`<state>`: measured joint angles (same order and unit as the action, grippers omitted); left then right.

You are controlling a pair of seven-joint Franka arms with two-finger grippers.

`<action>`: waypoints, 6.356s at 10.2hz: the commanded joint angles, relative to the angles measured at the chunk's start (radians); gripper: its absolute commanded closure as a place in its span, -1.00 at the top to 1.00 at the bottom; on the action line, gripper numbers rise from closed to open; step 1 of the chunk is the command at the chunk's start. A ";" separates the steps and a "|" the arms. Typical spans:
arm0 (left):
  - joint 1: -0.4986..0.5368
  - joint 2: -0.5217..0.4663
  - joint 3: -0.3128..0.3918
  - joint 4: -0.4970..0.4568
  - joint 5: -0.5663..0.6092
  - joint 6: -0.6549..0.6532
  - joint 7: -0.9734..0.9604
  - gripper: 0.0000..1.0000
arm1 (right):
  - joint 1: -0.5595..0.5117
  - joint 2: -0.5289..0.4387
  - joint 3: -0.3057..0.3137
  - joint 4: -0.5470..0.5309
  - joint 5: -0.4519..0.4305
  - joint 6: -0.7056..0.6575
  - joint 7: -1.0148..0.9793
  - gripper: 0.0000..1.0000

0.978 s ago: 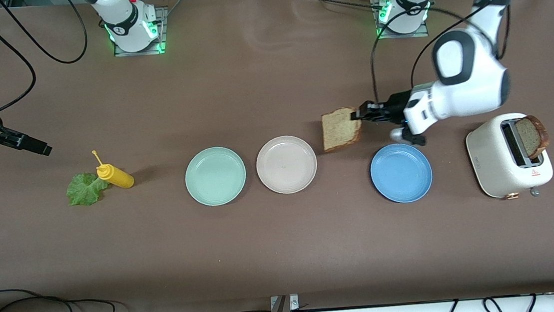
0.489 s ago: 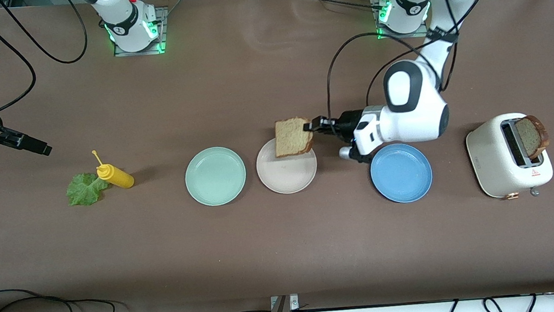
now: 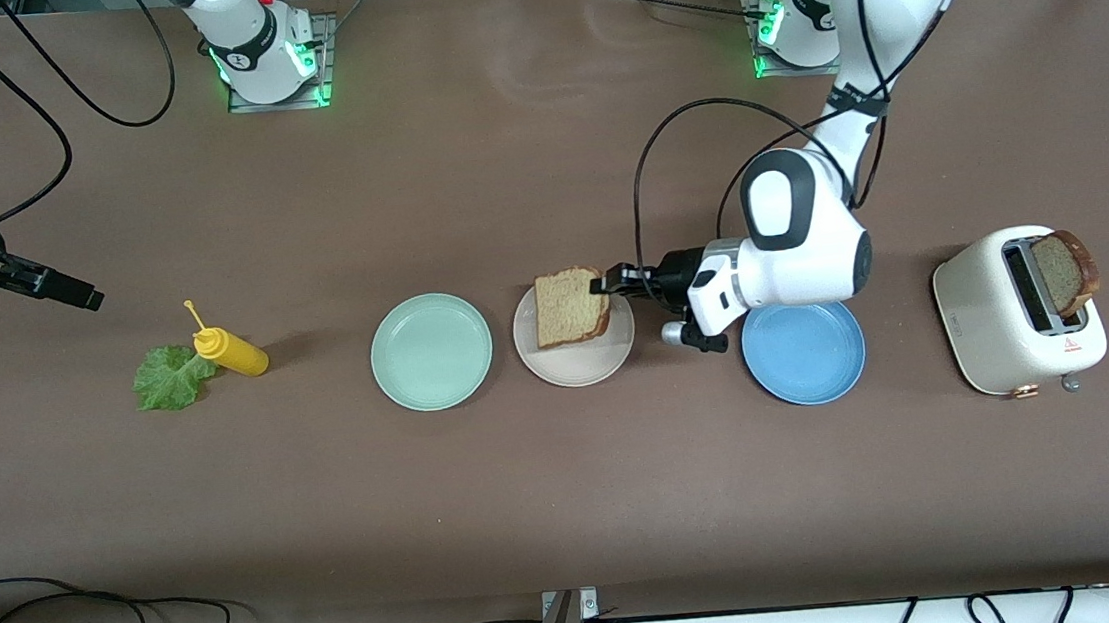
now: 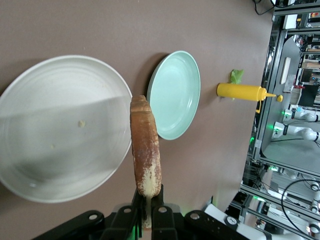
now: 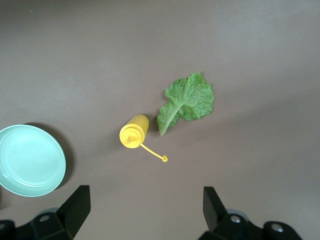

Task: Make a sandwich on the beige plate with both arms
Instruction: 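Carry the bread slice with the left gripper onto the beige plate, then release the bread with the left gripper while the right gripper reaches the lettuce, then grasp the green lettuce leaf with the right gripper and lift it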

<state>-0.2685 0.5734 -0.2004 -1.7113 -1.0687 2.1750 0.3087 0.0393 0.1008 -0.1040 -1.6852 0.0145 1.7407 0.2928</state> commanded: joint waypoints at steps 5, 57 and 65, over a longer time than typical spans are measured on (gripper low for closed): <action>-0.070 0.075 0.009 0.029 -0.066 0.081 0.125 -1.00 | -0.006 0.028 -0.022 0.013 0.007 -0.013 -0.083 1.00; 0.265 -0.558 0.251 0.156 1.044 -0.678 -0.255 1.00 | -0.125 0.380 -0.066 -0.131 0.268 0.341 -0.184 -1.00; 0.278 -0.558 0.253 0.156 1.044 -0.679 -0.255 1.00 | -0.122 0.237 -0.091 -0.012 0.196 0.033 -0.195 -1.00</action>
<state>0.0067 -0.0016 0.0497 -1.5920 -0.0255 1.5215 0.0615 -0.0817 0.3511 -0.1999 -1.7470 0.2280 1.8473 0.0839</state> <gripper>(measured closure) 0.000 0.930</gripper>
